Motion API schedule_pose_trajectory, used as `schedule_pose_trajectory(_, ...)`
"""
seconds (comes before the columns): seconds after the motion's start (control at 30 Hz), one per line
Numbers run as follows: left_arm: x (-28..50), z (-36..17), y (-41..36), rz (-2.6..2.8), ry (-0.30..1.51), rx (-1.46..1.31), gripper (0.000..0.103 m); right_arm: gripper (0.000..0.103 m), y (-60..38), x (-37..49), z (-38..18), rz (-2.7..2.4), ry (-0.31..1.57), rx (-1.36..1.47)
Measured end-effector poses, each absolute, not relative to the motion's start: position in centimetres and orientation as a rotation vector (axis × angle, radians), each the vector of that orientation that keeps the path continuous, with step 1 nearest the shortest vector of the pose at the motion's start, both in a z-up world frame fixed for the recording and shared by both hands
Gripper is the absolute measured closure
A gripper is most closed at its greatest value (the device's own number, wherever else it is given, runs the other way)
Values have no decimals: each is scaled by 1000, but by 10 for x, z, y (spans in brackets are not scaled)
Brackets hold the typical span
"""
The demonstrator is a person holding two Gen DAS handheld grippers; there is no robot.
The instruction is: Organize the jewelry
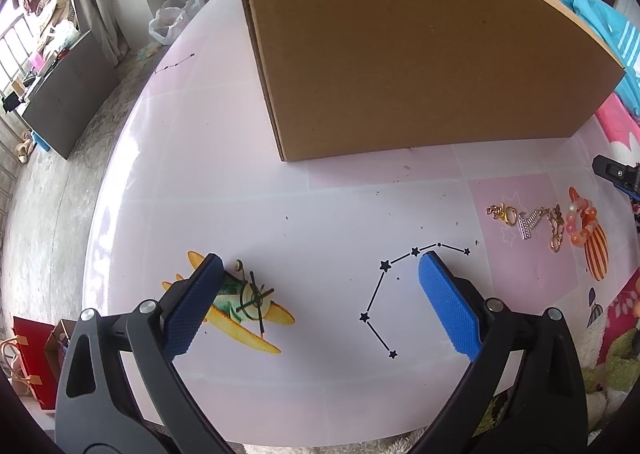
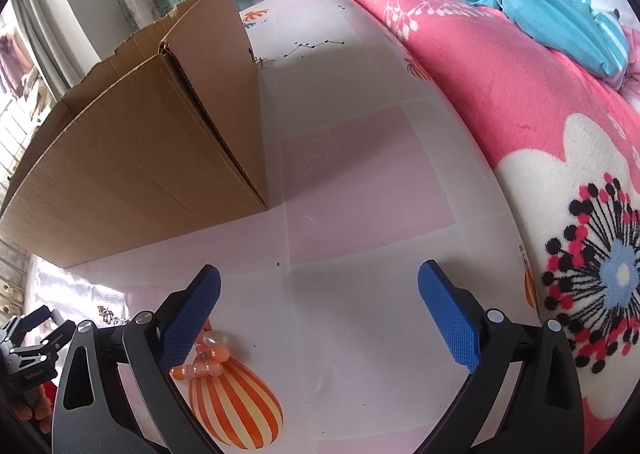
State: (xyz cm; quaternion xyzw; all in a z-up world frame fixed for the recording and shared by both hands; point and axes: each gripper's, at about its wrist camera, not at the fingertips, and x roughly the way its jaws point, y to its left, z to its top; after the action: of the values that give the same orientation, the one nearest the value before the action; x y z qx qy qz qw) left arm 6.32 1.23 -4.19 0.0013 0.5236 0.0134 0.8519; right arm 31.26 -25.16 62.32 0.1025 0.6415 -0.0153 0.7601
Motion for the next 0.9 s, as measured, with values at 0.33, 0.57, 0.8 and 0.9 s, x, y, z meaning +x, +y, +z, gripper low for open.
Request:
schedule_pose_trajectory(0.33,62,-41,11,35,1107,-2,8,7,-259,313,622,-1,1393,267)
schedule_pose_trajectory(0.57,59,-40,12,19,1091,3,8,7,-264,311,622,31,1370,299)
schedule_pose_trajectory(0.8,57,-40,10,-1,1061,16,8,7,-261,309,638,82,1297,316)
schedule_pose_trajectory(0.9,56,-40,9,-8,1047,19,8,7,-258,307,652,79,1258,305)
